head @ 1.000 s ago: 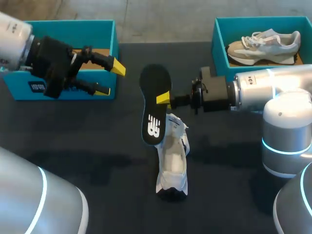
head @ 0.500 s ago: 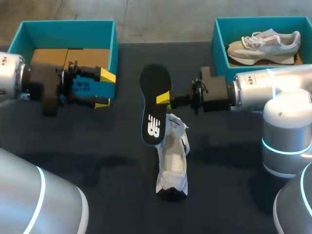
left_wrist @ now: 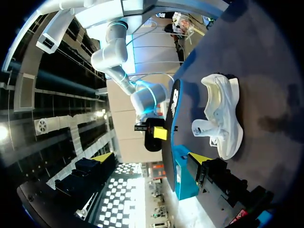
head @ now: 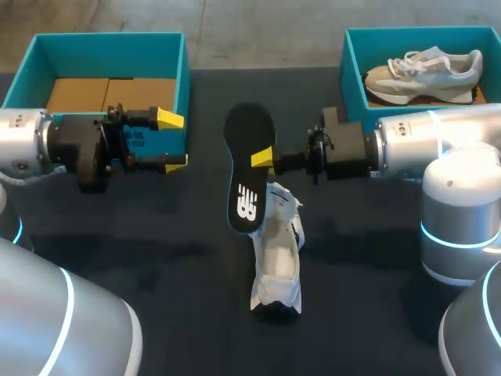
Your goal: Take the shoe out of the shoebox, open the shoe tongue, remove and reinsert the insole, then place the shoe into the shoebox
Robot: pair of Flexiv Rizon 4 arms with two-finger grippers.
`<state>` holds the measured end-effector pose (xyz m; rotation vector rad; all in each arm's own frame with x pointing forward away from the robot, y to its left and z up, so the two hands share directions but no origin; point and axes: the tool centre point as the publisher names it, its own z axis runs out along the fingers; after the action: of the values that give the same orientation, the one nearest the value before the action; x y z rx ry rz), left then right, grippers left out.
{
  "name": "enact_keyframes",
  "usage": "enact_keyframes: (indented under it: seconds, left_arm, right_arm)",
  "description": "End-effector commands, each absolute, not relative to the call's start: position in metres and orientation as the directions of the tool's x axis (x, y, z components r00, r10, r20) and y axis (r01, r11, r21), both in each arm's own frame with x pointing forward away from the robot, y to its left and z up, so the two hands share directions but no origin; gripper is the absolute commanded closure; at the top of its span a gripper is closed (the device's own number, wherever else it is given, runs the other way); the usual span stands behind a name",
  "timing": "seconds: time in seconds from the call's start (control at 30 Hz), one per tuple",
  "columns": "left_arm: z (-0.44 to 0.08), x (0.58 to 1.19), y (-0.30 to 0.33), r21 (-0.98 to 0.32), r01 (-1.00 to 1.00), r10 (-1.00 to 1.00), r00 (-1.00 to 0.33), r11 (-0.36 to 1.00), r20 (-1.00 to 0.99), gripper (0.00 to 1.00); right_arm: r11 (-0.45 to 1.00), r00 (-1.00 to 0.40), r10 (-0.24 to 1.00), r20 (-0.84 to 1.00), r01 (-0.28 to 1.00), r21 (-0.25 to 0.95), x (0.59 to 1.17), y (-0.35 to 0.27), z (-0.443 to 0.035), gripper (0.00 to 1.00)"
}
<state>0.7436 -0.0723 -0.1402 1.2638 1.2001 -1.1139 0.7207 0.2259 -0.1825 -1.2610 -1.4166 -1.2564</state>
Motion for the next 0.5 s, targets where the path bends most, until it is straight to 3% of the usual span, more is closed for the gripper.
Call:
enact_keyframes:
  seconds: [0.03, 0.5]
  left_arm:
    - [-0.141, 0.743, -0.076, 0.086, 0.996, 0.058, 0.085, 0.015, -0.995, 0.00]
    - [-0.157, 0.765, -0.102, 0.011, 0.999, 0.009, 0.011, 0.040, -1.000, 0.00]
  right_arm:
    - [-0.012, -0.141, 0.150, 0.979, 0.989, 0.145, 0.720, 0.228, -0.182, 1.00]
    - [-0.051, -0.120, 0.142, 0.983, 0.990, 0.128, 0.709, 0.244, -0.191, 1.00]
